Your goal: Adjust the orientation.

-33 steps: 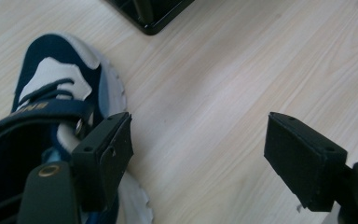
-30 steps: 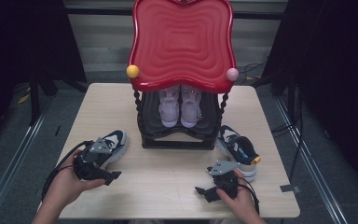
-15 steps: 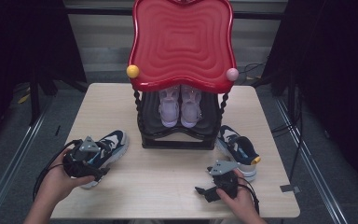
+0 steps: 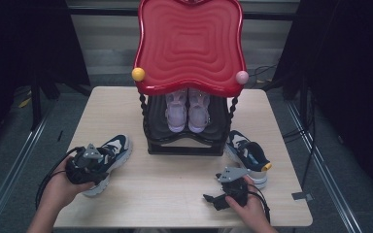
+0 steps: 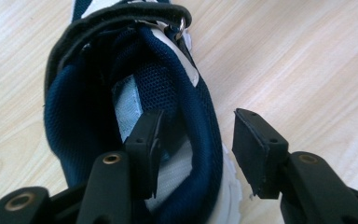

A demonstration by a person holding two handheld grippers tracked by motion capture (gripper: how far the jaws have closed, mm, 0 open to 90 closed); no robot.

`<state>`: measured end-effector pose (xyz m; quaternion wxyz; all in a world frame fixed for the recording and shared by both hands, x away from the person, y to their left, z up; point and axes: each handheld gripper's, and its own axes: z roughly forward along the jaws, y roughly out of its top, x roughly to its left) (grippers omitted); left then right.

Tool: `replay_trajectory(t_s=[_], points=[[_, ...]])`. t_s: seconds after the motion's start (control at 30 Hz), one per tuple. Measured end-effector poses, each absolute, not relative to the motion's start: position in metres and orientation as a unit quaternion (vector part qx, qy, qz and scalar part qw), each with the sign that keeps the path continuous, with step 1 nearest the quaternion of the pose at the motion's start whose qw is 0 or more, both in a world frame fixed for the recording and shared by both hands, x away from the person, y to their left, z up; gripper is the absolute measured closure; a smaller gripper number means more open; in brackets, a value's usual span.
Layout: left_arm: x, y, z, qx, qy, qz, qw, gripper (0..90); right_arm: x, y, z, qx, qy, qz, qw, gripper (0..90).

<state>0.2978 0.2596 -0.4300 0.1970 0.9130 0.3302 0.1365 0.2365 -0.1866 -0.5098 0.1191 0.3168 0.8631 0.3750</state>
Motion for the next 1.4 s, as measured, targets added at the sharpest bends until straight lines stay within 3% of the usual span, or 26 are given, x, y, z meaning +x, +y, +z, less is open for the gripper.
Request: replay_trajectory(t_s=[0.23,0.47,0.77,0.9,1.1,1.23,1.4], points=[[0.303,0.257,-0.427,0.906,0.355,0.113,0.203,72.4,0.237,-0.187,-0.51,0.316,0.863,0.375,0.119,12.7],[0.31,0.246,-0.428,0.877,0.407,0.117,0.227,74.5,0.237,-0.187,-0.51,0.315,0.864,0.375,0.119,12.7],[0.319,0.226,-0.428,0.881,0.4,0.114,0.224,73.7,0.237,-0.187,-0.51,0.315,0.864,0.375,0.118,12.7],[0.318,0.231,-0.427,0.878,0.397,0.104,0.248,69.8,0.237,-0.187,-0.51,0.315,0.864,0.375,0.118,12.6],[0.31,0.242,-0.416,0.871,0.39,0.116,0.275,53.7,0.237,-0.187,-0.51,0.315,0.864,0.375,0.119,12.6],[0.303,0.247,-0.413,0.887,0.362,0.117,0.26,43.7,0.237,-0.187,-0.51,0.315,0.864,0.375,0.118,12.7],[0.299,0.249,-0.414,0.902,0.334,0.126,0.243,46.0,0.237,-0.187,-0.51,0.314,0.864,0.375,0.119,12.6]])
